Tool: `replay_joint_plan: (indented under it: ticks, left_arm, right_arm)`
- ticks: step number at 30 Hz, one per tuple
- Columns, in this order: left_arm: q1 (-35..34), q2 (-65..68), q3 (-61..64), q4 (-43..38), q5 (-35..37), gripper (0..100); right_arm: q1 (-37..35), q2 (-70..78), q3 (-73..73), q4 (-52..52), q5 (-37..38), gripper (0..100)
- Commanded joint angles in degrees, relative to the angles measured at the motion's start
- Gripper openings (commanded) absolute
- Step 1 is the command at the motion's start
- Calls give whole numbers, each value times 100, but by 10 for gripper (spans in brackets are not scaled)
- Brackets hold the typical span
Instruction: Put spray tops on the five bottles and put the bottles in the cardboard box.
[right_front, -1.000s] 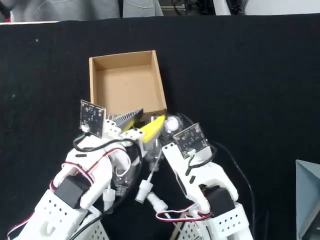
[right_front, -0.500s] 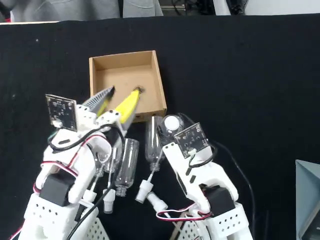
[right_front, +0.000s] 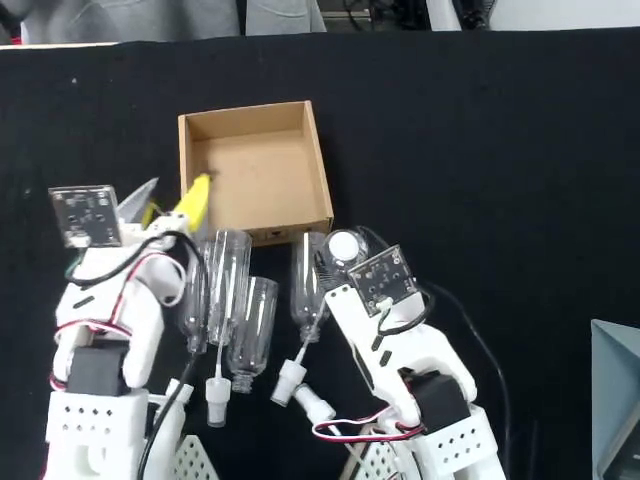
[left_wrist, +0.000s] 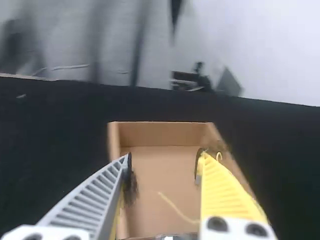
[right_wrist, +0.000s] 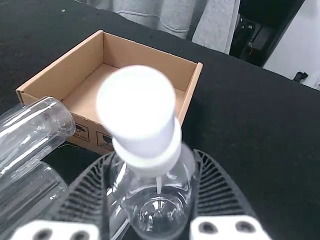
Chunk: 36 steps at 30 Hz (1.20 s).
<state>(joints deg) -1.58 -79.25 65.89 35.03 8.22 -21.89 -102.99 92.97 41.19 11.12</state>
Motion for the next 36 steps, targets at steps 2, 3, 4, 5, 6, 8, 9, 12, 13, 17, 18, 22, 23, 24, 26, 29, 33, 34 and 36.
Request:
replay_joint_plan:
  ticks: [2, 3, 4, 5, 6, 8, 9, 12, 13, 17, 18, 22, 23, 24, 26, 29, 33, 34, 36]
  left_arm:
    - [-787, -70, 145, 26, -62, 204]
    - [-892, -70, 242, 26, -62, 204]
    - [-980, -70, 321, 26, -62, 205]
    - [-1059, -70, 409, 26, -62, 205]
    - [-1147, -70, 497, 26, -62, 205]
    - [-1305, -70, 673, 18, -62, 206]
    - [-1367, -70, 769, 18, -62, 206]
    - [-1473, -70, 1103, -26, -62, 206]
    - [-1490, -70, 1209, -26, -62, 206]
    - [-1490, -70, 1516, -26, -62, 206]
    - [-1499, -70, 1552, -26, -62, 206]
    - [-1648, -70, 1657, -26, -62, 206]
    - [-1675, -70, 1710, -26, -62, 206]
    - [-1684, -70, 1754, -26, -62, 206]
    - [-1710, -70, 1789, -26, -62, 206]
    - [-1710, -70, 1789, -26, -62, 206]
    - [-1710, -70, 1789, -26, -62, 206]
    - [-1710, -70, 1789, -26, -62, 206]
    - [-1754, -70, 1789, -26, -62, 206]
  right_arm:
    - [149, -576, -426, 0, -44, 82]
    - [149, -576, -426, 0, -44, 82]
    - [149, -576, -426, 0, -44, 82]
    - [149, -576, -426, 0, -44, 82]
    - [149, -576, -426, 0, -44, 82]
    - [149, -576, -400, 0, -44, 82]
    - [149, -567, -400, 0, -44, 82]
    - [149, -567, -426, 132, -44, 82]
    - [149, -567, -453, 211, -44, 82]
    - [149, -567, -497, 290, -44, 82]
    - [149, -567, -497, 290, -44, 82]
    - [149, -567, -514, 360, -44, 83]
    - [149, -567, -532, 404, -44, 85]
    - [149, -567, -558, 440, -44, 85]
    - [149, -567, -602, 448, -44, 85]
    - [149, -567, -655, 545, -44, 85]
    - [149, -523, -813, 554, -44, 84]
    - [149, -523, -857, 554, -44, 84]
    - [149, -523, -945, 554, -44, 83]
